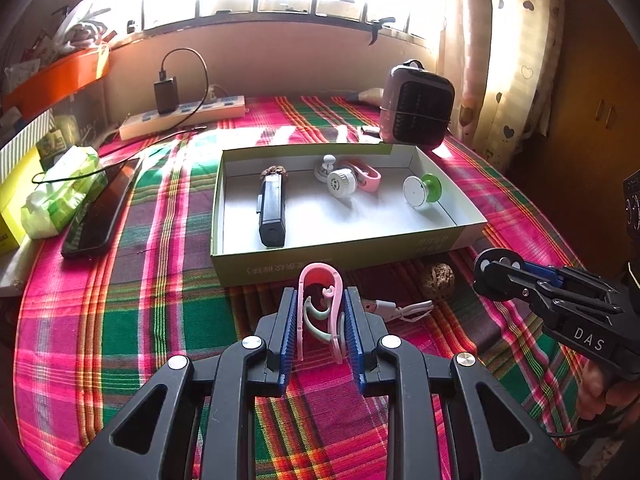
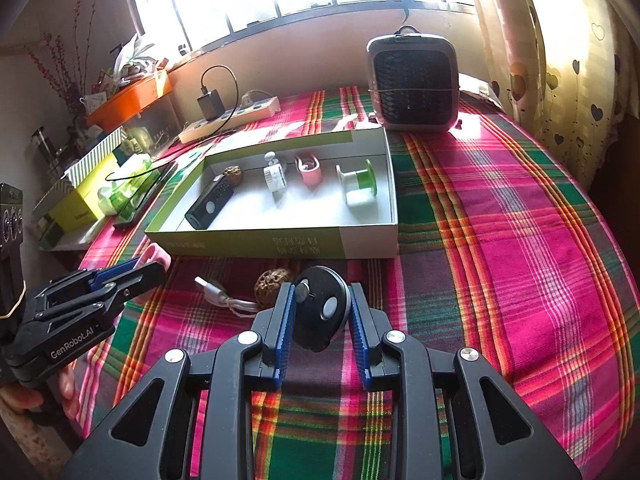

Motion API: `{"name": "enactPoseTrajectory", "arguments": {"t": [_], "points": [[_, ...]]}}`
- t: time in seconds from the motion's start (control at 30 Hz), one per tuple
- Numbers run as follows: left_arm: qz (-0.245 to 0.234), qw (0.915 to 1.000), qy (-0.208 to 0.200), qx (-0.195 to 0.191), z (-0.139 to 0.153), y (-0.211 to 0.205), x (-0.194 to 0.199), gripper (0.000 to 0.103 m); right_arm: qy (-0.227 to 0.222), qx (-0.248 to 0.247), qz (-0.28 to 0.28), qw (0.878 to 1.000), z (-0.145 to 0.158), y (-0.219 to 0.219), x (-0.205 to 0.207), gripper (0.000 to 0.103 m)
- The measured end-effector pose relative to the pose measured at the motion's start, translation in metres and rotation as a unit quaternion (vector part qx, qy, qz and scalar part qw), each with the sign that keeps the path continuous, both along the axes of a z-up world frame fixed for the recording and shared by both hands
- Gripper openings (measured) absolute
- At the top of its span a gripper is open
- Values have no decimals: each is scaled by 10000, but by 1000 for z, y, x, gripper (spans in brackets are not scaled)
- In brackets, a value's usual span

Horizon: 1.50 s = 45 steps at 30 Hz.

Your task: Organize objects

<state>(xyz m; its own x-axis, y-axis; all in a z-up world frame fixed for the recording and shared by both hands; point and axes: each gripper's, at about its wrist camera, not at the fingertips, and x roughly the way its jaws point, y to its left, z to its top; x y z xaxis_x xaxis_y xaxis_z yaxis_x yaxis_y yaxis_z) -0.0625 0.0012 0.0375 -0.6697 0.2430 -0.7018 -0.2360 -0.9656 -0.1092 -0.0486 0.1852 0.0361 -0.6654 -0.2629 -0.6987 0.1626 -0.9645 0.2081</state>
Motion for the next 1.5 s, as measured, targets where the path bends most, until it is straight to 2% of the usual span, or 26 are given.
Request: {"name": "enactPoseTrajectory", "arguments": {"t": [0.4,0.77,1.23,1.5], "points": [[-53,9999,101,72,12,0,-13,21,139,-9,183,9997,13,-12,-19,28],[-150,9998,29,149,13,6,-40,21,118,-6,311,9994,16,-20,-50,28],[-133,9999,-58,35,4,12,-77,21,2,58,392,9992,9,-33,-94,28],[-89,9997,-200,96,-4,14,-97,21,-163,146,402,9990,-3,-35,-111,28]]}}
